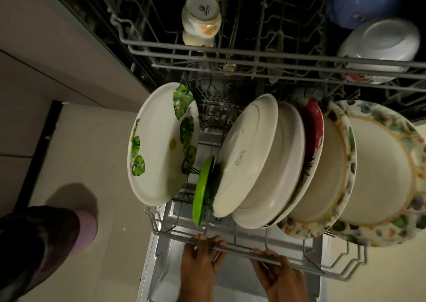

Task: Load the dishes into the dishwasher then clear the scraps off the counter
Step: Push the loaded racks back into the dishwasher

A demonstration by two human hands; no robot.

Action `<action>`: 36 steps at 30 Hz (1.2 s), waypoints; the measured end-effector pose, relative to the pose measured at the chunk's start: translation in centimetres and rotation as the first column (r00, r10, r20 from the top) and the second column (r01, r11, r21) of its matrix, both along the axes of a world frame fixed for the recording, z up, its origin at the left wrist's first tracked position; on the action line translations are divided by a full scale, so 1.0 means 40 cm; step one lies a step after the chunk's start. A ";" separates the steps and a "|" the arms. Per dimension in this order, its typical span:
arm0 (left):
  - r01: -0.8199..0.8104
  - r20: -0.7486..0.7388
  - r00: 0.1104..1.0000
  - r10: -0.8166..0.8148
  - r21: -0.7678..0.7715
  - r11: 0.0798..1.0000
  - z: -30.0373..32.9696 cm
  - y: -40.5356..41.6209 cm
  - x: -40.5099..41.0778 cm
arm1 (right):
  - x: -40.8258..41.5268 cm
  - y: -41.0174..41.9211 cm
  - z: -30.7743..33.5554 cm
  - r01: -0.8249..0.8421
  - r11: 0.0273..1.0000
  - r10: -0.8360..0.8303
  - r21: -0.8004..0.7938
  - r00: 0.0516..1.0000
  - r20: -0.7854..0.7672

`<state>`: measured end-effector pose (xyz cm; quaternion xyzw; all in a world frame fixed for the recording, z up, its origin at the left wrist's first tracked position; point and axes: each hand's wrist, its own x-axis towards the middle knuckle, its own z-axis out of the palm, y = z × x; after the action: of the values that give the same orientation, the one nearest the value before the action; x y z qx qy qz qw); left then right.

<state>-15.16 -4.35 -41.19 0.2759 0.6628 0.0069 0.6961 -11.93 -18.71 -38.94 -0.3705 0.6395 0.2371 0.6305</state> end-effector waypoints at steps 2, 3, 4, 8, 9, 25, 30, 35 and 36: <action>0.004 0.002 1.000 -0.004 -0.003 1.000 0.005 0.001 -0.002 | 0.008 0.002 0.014 0.001 1.000 -0.001 -0.006 1.000 -0.019; 0.008 0.003 1.000 -0.008 -0.006 1.000 0.008 0.002 0.000 | 0.013 0.003 0.017 0.004 1.000 -0.005 -0.016 1.000 -0.025; 0.004 0.004 1.000 -0.004 -0.008 1.000 0.009 0.002 0.000 | 0.015 0.005 0.018 0.015 1.000 -0.016 -0.026 0.999 -0.028; -0.029 0.016 0.999 0.029 0.004 1.000 0.017 0.002 0.003 | 0.019 0.012 0.020 0.031 0.999 -0.032 -0.031 0.999 -0.015; -0.031 0.023 0.999 0.031 0.012 0.999 0.019 0.002 0.004 | 0.018 0.009 0.021 0.044 0.999 -0.044 -0.028 0.999 -0.003; -0.023 0.042 0.999 0.021 0.050 0.998 0.041 -0.021 -0.024 | -0.005 -0.027 0.012 0.006 1.000 -0.006 0.011 1.000 0.012; 0.013 0.012 1.000 -0.014 0.084 0.996 0.008 0.019 -0.026 | -0.027 0.010 -0.035 0.045 0.998 -0.043 0.054 0.998 -0.034; 0.078 0.060 0.995 -0.084 0.093 0.993 -0.022 0.073 0.006 | -0.020 0.040 -0.061 0.052 0.995 -0.055 0.082 0.998 0.035; 0.094 0.091 0.991 -0.103 0.094 0.991 -0.023 0.071 0.020 | -0.003 0.037 -0.058 0.060 0.995 -0.066 0.082 0.996 0.066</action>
<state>-14.37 -1.51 -42.10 0.3385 0.6134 0.0154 0.7134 -12.04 -17.25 -41.26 -0.3327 0.6188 0.2295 0.6736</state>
